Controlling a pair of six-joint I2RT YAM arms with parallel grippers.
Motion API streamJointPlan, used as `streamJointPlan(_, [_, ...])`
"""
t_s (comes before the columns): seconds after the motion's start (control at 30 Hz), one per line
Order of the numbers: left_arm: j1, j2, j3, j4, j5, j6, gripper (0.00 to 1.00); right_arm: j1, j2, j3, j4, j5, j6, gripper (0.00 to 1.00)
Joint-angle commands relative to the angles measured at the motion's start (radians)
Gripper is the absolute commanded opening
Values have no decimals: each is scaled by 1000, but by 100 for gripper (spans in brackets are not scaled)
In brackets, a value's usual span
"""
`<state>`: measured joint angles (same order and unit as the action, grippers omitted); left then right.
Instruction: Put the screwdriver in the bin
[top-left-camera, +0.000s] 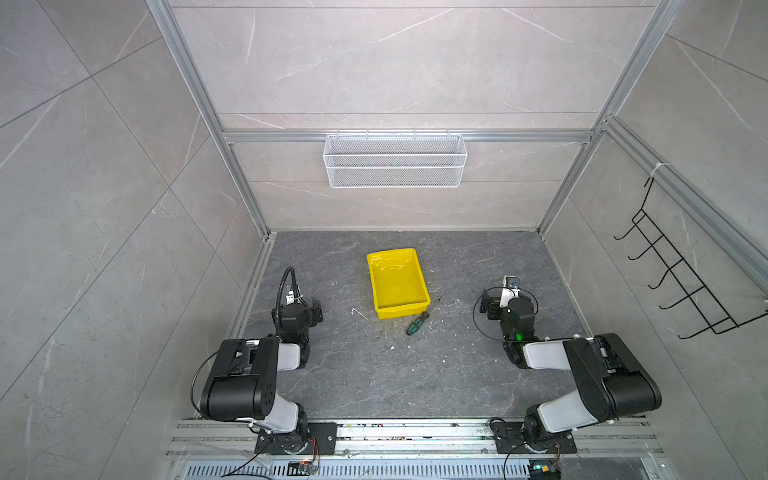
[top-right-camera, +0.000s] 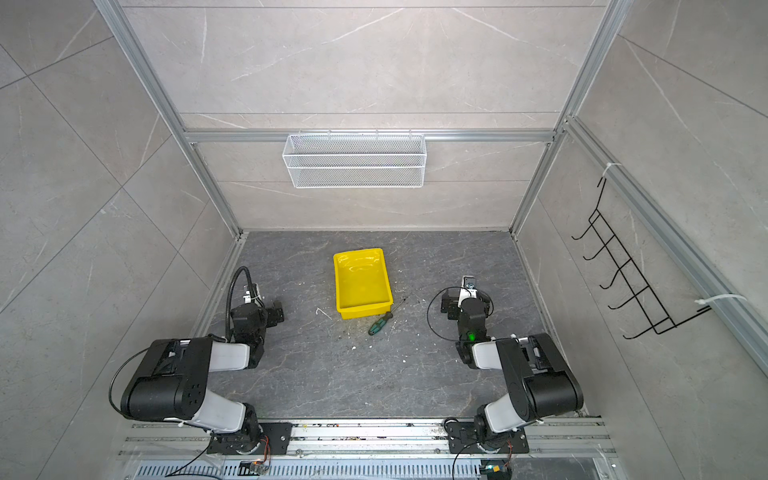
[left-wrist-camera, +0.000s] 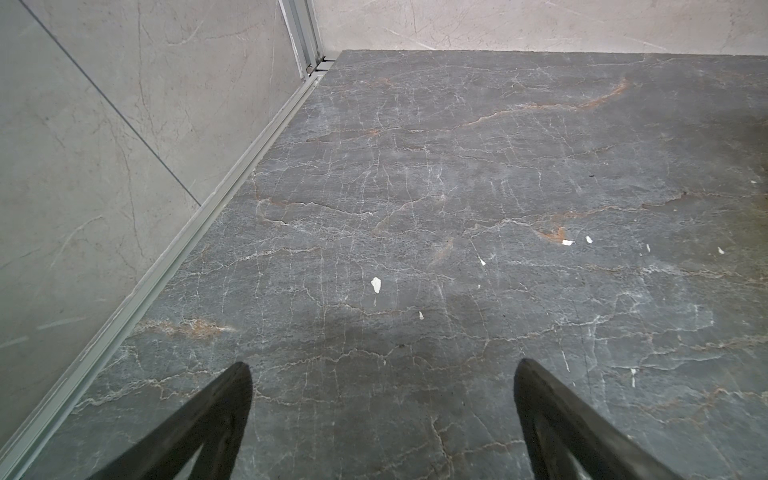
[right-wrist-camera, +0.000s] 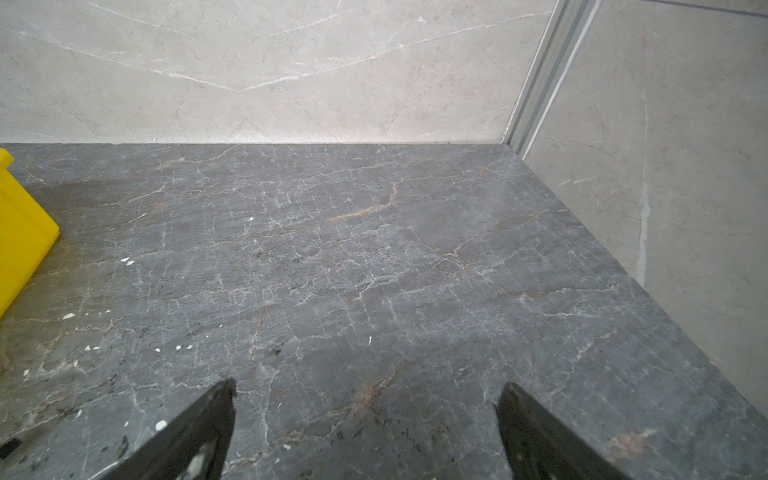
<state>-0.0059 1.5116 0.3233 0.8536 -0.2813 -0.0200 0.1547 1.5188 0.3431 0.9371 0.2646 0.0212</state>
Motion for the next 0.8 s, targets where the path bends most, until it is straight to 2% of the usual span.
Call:
streamJointPlan(0.0, [6, -7, 18, 37, 8, -11, 100, -1, 11, 2, -6, -4, -14, 99])
streamJointPlan(0.53, [6, -7, 17, 38, 7, -11, 100, -4, 9, 3, -14, -11, -8, 99])
streamJointPlan(0.77, [2, -10, 12, 45, 18, 1, 100, 11, -10, -34, 45, -30, -43, 99])
